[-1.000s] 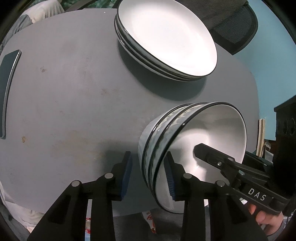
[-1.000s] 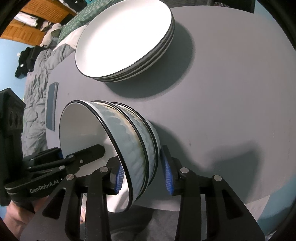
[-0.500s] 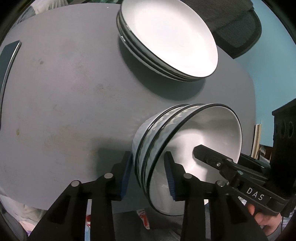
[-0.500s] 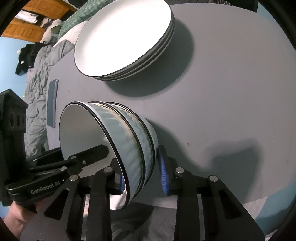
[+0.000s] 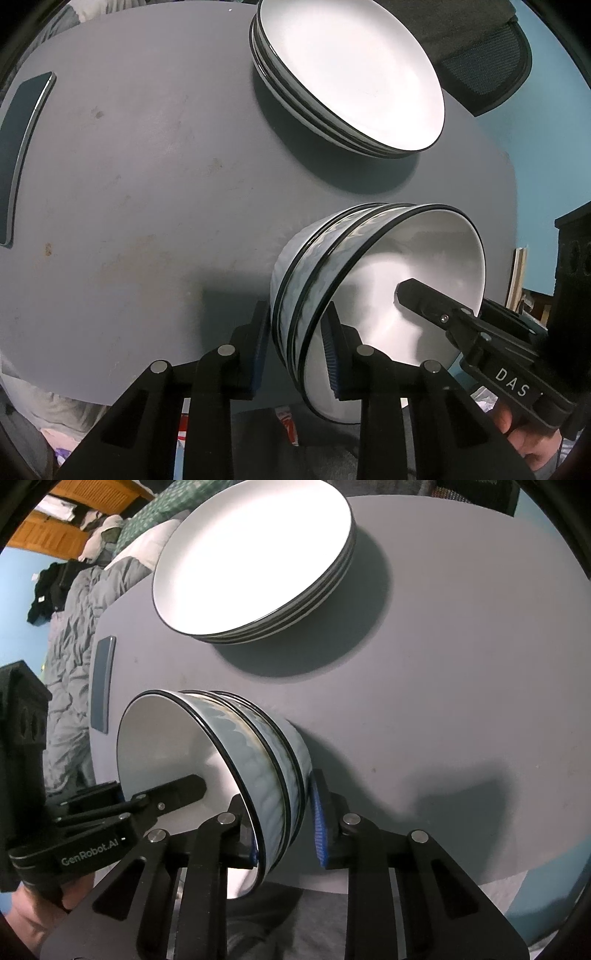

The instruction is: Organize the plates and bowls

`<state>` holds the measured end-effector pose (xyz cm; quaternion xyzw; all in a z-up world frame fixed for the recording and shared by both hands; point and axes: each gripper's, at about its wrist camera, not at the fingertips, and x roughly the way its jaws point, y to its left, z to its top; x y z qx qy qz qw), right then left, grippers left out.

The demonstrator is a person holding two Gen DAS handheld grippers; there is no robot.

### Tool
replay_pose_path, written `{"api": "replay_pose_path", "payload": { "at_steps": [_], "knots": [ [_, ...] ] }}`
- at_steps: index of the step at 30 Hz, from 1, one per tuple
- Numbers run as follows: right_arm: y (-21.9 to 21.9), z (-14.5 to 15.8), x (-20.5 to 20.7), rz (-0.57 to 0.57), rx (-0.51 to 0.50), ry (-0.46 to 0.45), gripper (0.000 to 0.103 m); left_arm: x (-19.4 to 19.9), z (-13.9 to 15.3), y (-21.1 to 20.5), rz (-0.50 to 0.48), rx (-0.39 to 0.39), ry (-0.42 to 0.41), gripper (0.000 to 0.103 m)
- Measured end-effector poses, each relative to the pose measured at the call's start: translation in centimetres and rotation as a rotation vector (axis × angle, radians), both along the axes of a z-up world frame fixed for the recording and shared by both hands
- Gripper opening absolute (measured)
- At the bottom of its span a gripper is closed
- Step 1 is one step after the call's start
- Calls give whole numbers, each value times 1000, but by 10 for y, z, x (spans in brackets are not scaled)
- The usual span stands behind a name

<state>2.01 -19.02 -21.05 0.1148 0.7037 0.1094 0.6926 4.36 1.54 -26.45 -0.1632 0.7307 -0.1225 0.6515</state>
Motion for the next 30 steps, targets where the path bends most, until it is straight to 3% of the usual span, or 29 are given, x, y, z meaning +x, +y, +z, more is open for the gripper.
{"api": "replay_pose_path", "payload": {
  "at_steps": [10,15,30],
  "knots": [
    [-1,10,5,-26,8,-10,21,10,10,-6,-32,2,-37,27],
    [2,-1,7,-24,-3,10,21,10,-1,-10,-56,24,-19,27],
    [8,-5,7,27,-12,-19,20,6,4,-4,-58,3,-45,27]
  ]
}}
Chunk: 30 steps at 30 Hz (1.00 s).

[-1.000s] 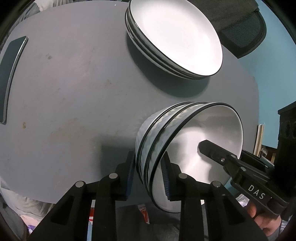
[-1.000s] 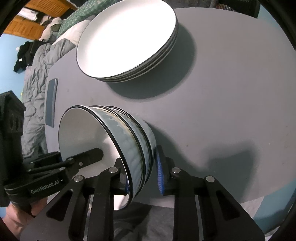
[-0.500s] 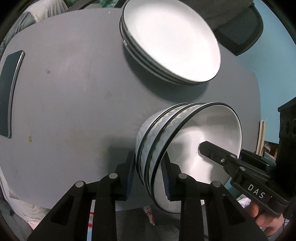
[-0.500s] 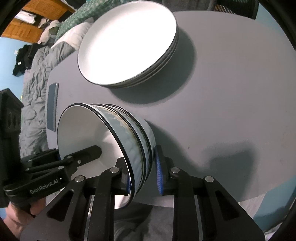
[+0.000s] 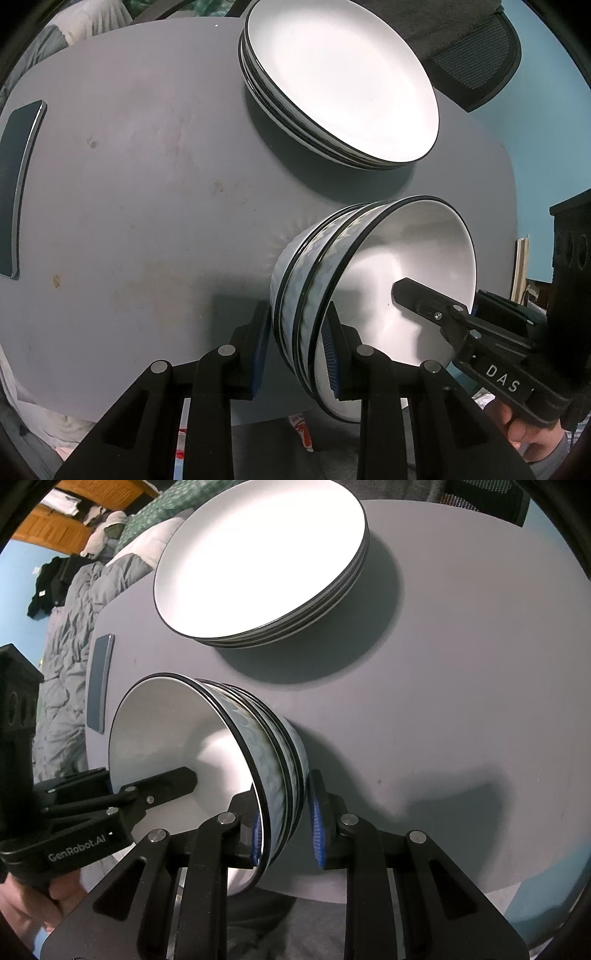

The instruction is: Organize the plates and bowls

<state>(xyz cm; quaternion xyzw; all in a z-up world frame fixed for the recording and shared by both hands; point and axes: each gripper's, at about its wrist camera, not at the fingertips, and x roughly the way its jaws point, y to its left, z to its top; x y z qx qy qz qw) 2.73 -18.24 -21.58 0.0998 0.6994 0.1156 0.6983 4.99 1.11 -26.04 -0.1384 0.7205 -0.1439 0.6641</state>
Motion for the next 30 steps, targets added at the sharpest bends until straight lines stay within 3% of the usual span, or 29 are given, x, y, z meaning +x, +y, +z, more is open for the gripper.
{"api": "replay_pose_path", "payload": {
  "at_steps": [16,24,30],
  "knots": [
    [4,38,14,16,-5,-54,20,13,42,5,-1,-8,-35,27],
    [3,64,38,-2,1,-91,19,43,76,12,4,-10,-112,27],
    [4,70,64,-8,0,-112,19,75,85,6,4,4,-140,27]
  ]
}}
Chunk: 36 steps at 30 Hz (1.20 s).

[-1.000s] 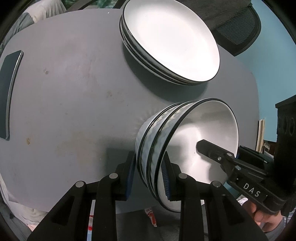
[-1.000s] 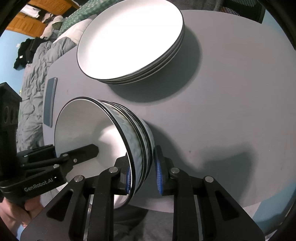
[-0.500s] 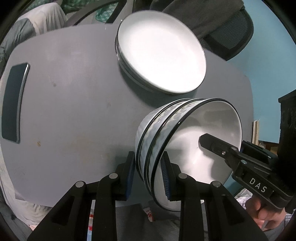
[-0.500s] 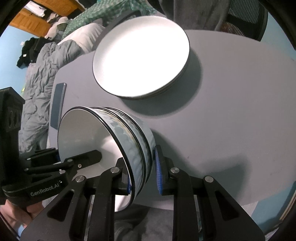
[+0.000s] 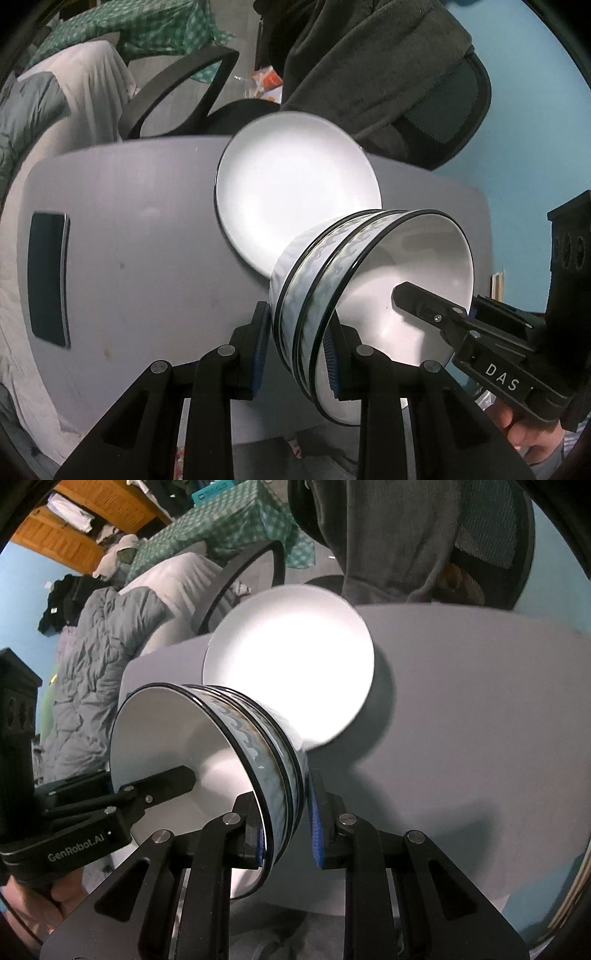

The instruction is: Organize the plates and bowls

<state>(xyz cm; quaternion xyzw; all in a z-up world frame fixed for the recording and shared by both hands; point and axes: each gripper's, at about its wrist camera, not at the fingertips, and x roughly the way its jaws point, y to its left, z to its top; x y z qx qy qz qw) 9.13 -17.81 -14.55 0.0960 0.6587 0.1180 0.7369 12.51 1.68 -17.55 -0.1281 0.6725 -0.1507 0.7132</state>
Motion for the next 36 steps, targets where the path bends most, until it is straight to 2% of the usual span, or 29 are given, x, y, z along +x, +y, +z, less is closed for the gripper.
{"api": "replay_pose_path", "payload": {
  "at_steps": [7,15,22,27,36],
  "knots": [
    [-2,-8,33,-1,-12,-1,19,34,-9,-18,7,15,8,27],
    [-5,-32,63,13,-4,43,19,60,-29,-25,28,45,51,27],
    [-4,-39,78,33,-4,66,19,63,-35,-26,48,58,73,27],
    [-3,-43,82,35,-5,69,18,62,-36,-22,80,44,56,27],
    [0,-44,83,64,-29,57,20,59,-33,-26,78,72,7,27]
  ]
}}
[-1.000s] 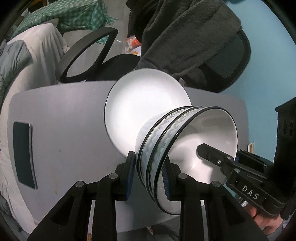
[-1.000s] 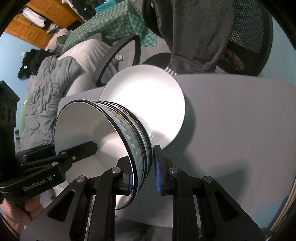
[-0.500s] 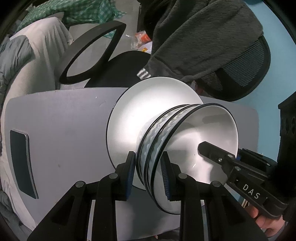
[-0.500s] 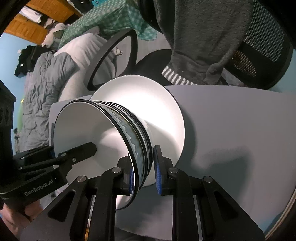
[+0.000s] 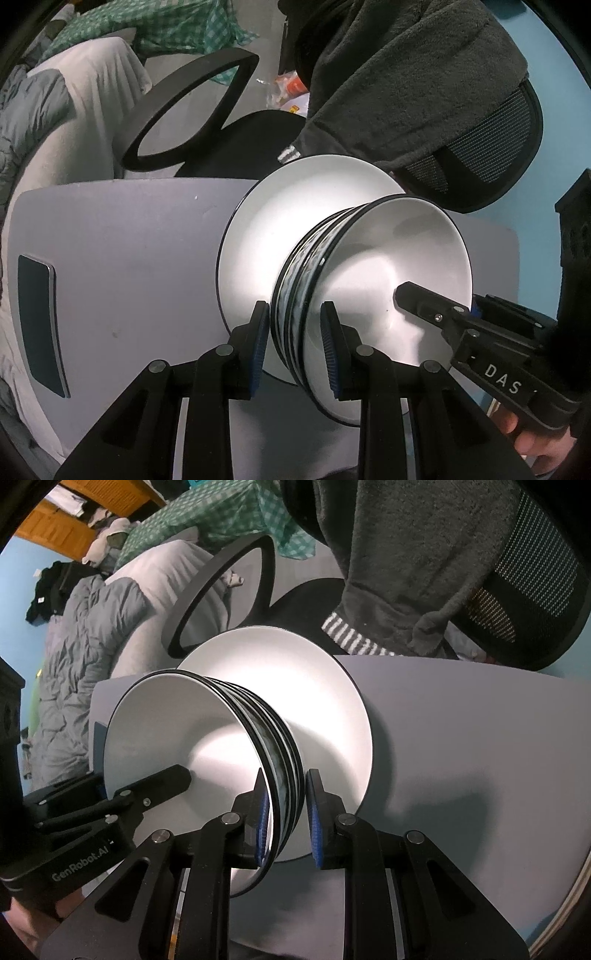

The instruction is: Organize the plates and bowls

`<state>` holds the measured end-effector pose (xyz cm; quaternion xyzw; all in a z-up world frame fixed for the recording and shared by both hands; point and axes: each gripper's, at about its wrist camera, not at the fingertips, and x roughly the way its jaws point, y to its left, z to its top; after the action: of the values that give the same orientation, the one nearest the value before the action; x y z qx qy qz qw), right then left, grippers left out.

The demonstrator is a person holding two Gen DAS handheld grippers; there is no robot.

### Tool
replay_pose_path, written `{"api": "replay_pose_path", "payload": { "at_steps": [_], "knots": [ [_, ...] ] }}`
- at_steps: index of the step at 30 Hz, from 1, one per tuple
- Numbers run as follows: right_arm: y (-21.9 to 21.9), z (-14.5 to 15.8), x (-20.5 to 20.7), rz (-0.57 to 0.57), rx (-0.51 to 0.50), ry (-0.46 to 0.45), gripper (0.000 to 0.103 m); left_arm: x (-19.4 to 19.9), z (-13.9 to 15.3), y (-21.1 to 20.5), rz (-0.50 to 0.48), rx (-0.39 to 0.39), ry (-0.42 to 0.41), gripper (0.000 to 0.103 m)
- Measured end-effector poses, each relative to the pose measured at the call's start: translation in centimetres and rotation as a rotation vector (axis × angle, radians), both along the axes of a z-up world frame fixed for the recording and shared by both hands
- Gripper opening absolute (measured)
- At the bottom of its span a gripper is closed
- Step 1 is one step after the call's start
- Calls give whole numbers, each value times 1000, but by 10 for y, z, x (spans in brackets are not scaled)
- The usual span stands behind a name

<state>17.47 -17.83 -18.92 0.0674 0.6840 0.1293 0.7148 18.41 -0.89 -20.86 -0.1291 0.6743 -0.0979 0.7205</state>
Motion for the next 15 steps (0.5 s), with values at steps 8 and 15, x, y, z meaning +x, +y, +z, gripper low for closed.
{"api": "replay_pose_path", "payload": {
  "at_steps": [8,15],
  "knots": [
    [-1,22,5,31,-35,-95,32,-4,23,9,10,69,-100,47],
    [-10,63,9,24,-73,-206,56,-14,74,23,46,107,-253,59]
  ]
}}
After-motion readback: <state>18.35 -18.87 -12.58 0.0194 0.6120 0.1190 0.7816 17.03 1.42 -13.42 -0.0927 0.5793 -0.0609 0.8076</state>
